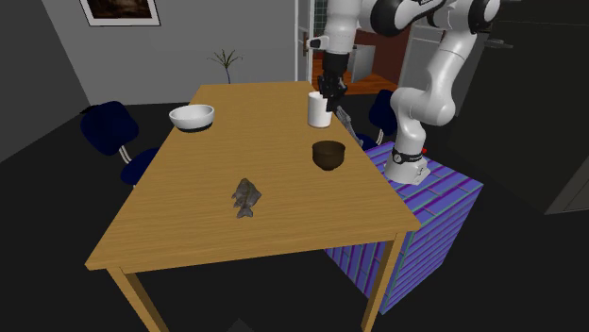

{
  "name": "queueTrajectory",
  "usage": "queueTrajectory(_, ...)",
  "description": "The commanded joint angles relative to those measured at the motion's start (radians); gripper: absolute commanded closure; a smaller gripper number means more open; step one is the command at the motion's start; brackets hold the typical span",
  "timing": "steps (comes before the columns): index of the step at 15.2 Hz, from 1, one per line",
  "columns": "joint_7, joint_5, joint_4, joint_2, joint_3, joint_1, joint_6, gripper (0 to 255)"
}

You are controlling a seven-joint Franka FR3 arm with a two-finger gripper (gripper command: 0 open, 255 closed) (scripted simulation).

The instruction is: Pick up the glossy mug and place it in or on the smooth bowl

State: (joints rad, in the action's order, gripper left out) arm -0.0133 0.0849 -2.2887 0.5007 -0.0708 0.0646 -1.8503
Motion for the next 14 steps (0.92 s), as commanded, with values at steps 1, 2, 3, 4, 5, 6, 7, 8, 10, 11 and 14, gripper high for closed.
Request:
queueTrajectory(1, -0.006, 0.006, -0.064, 0.090, -0.003, 0.006, 0.026, 255)
queueTrajectory(2, -0.009, 0.009, -0.090, 0.132, -0.004, 0.009, 0.041, 255)
queueTrajectory(3, -0.011, 0.011, -0.105, 0.156, -0.005, 0.011, 0.050, 255)
queueTrajectory(4, -0.011, 0.011, -0.119, 0.156, -0.005, 0.011, 0.037, 255)
queueTrajectory(5, -0.010, 0.012, -0.132, 0.157, -0.006, 0.011, 0.024, 255)
queueTrajectory(6, -0.009, 0.013, -0.146, 0.157, -0.007, 0.012, 0.011, 255)
queueTrajectory(7, -0.009, 0.013, -0.159, 0.157, -0.007, 0.012, -0.003, 255)
queueTrajectory(8, -0.008, 0.014, -0.172, 0.157, -0.008, 0.012, -0.016, 255)
queueTrajectory(10, -0.007, 0.016, -0.198, 0.155, -0.009, 0.013, -0.044, 255)
queueTrajectory(11, -0.006, 0.016, -0.211, 0.154, -0.010, 0.013, -0.057, 255)
queueTrajectory(14, -0.004, 0.019, -0.248, 0.149, -0.012, 0.014, -0.099, 255)
